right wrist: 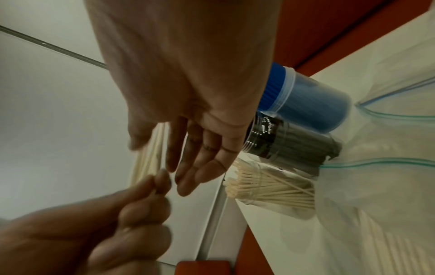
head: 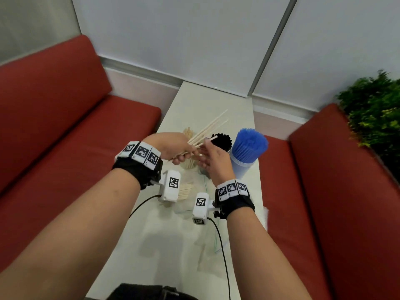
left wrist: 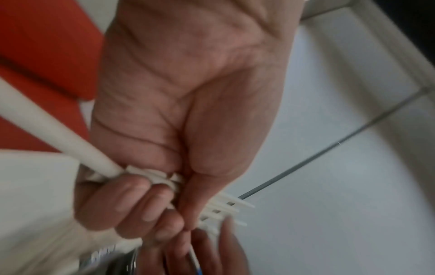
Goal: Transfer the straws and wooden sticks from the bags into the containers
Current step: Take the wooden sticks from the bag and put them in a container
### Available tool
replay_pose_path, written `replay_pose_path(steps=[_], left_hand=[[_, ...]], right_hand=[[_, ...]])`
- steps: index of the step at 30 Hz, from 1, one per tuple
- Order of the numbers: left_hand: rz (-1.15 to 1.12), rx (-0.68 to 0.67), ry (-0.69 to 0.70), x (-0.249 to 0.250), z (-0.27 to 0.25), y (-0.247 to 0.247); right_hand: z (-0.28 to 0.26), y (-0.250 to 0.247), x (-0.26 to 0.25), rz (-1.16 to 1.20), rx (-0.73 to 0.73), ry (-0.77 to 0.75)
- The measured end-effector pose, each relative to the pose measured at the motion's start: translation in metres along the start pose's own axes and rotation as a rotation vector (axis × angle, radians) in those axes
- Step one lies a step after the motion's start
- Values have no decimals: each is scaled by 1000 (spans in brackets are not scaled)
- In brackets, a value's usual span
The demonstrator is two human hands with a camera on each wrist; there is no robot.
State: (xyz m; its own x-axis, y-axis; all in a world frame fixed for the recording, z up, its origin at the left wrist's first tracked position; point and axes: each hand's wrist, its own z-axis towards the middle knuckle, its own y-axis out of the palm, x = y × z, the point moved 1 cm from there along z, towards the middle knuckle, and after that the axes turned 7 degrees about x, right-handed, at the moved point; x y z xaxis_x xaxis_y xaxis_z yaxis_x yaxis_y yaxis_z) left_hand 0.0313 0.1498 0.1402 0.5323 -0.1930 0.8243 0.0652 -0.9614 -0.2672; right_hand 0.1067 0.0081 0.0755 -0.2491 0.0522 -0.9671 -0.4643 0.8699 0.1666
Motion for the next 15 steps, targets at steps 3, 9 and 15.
replay_pose_path(steps=[3, 9, 15], left_hand=[[-211, -89, 85, -4, -2, 16], [-404, -220, 141, -13, -2, 27], [-504, -320, 155, -20, -1, 36]], right_hand=[[-7, -2, -12, -98, -29, -129], [-13, -20, -34, -116, 101, -181], [-14, -29, -55, -64, 198, -210]])
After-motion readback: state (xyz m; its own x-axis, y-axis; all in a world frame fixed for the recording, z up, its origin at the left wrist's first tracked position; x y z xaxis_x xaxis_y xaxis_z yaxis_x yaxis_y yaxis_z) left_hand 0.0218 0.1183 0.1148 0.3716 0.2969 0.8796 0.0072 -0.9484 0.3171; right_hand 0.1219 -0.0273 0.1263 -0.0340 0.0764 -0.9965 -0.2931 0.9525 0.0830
